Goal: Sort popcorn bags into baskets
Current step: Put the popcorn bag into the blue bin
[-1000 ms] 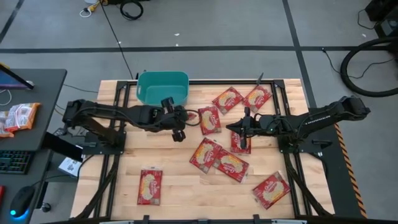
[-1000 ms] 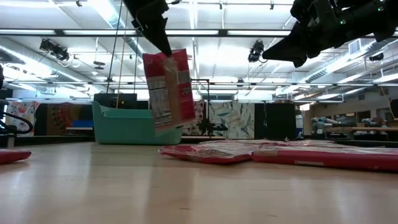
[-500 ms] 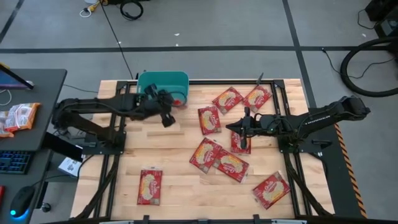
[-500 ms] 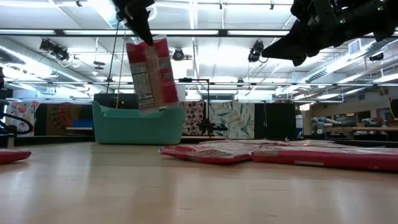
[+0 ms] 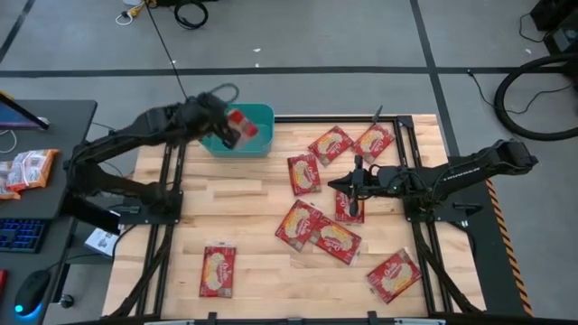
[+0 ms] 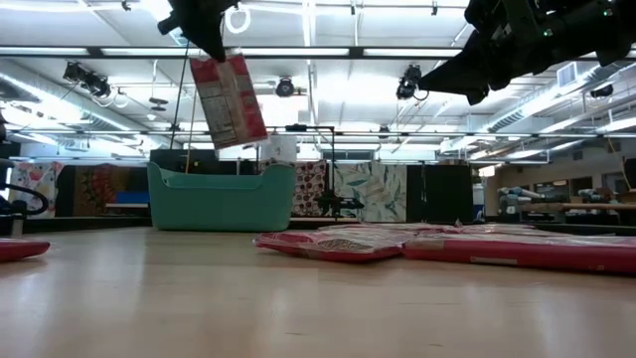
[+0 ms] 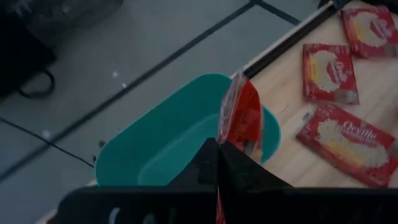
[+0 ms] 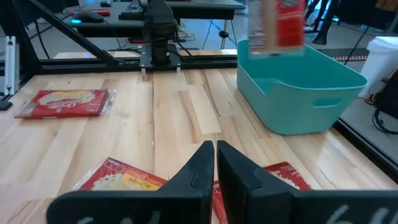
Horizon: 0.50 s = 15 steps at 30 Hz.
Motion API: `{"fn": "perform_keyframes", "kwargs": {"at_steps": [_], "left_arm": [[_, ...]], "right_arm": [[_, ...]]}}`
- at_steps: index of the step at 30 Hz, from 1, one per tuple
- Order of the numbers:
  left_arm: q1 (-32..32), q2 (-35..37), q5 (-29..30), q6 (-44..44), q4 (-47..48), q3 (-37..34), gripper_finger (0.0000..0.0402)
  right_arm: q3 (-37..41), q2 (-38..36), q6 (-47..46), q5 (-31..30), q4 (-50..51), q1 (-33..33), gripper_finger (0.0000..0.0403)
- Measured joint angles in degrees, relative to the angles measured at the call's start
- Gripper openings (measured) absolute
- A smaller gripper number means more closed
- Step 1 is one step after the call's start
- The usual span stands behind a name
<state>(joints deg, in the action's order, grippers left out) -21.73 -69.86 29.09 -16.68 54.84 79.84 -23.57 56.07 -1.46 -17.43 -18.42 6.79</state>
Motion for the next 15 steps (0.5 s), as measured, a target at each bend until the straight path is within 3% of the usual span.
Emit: {"fn": "perform_keyframes", "kwargs": {"at_steps": [7, 15], "left_arm": [[-12.5, -2.4, -11.9, -1.7, 2.2, 0.1, 0.0001], [-22.9, -6.6, -20.1, -3.6, 7.5, 0.1, 0.0001]], "right_arm": [[0.0, 0.0, 1.7, 0.8, -0.8, 0.0, 0.0024], [0.0, 0.0, 4.4, 1.0, -2.9, 0.0, 0.0024]]}}
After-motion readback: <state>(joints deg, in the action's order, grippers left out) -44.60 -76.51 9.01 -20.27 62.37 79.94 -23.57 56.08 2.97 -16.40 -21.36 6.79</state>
